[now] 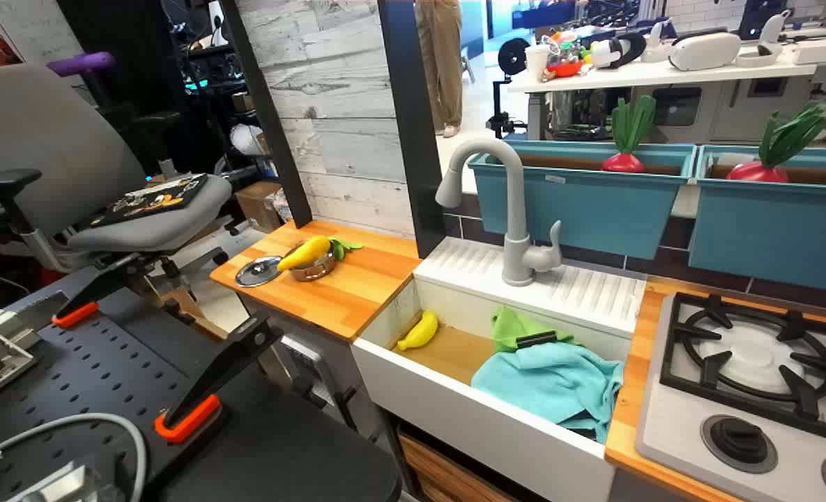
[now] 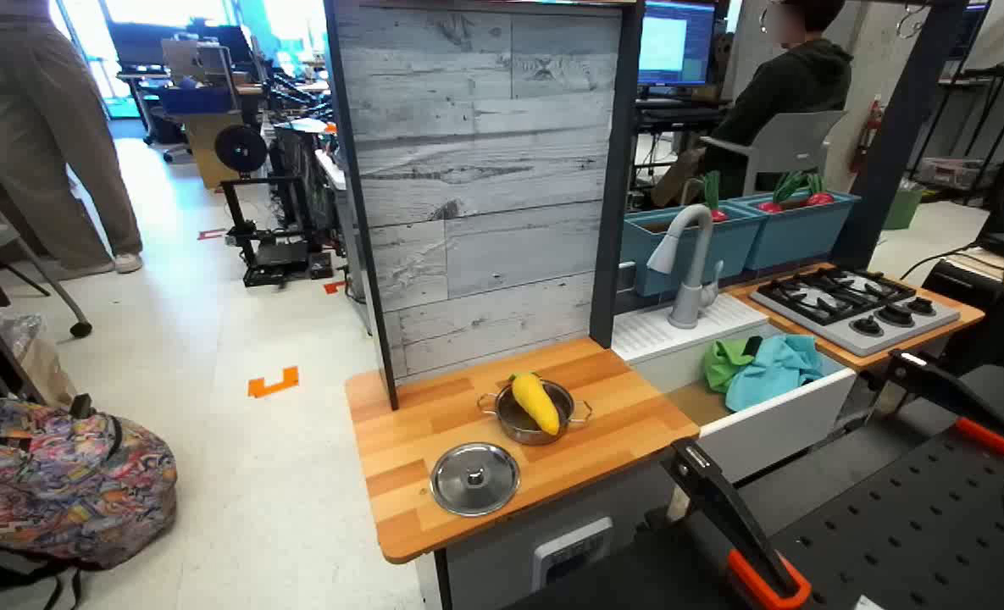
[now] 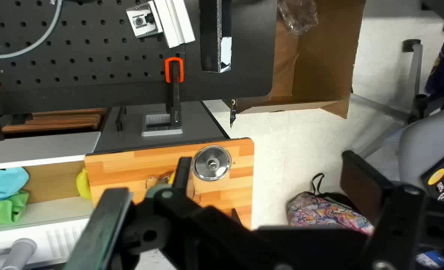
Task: Turn the tap nozzle to the right
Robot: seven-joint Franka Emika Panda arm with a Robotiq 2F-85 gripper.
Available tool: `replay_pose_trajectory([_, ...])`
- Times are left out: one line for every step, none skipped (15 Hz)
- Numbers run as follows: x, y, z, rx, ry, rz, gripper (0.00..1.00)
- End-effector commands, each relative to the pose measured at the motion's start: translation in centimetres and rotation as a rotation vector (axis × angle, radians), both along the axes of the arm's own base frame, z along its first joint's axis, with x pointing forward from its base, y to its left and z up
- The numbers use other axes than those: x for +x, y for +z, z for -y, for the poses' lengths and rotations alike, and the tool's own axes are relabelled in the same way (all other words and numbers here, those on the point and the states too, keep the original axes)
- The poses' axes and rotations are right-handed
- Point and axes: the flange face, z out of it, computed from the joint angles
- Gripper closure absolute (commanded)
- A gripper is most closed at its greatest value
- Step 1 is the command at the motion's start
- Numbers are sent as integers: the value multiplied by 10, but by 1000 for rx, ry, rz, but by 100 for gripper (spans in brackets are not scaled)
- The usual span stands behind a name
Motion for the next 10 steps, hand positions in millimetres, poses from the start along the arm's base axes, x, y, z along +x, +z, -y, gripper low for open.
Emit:
replay_pose_trajectory([0, 0, 0, -1, 0, -3, 0])
replay_pose_trajectory([0, -2, 0, -2, 0, -6, 0])
replay_pose_trajectory([0, -2, 0, -3, 0, -8, 0])
replay_pose_trajectory([0, -3, 0, -3, 0, -9, 0])
replay_pose_trajectory([0, -3, 0, -3, 0, -9, 0])
replay_pose_trajectory([0, -3, 0, -3, 0, -9, 0])
replay_pose_trajectory([0, -3, 0, -3, 0, -9, 0])
replay_pose_trajectory([6, -3, 4, -1, -18, 9, 0])
replay_pose_trajectory([10, -4, 8, 0, -32, 11, 0])
replay_pose_trajectory([17, -4, 13, 2, -55, 15, 0])
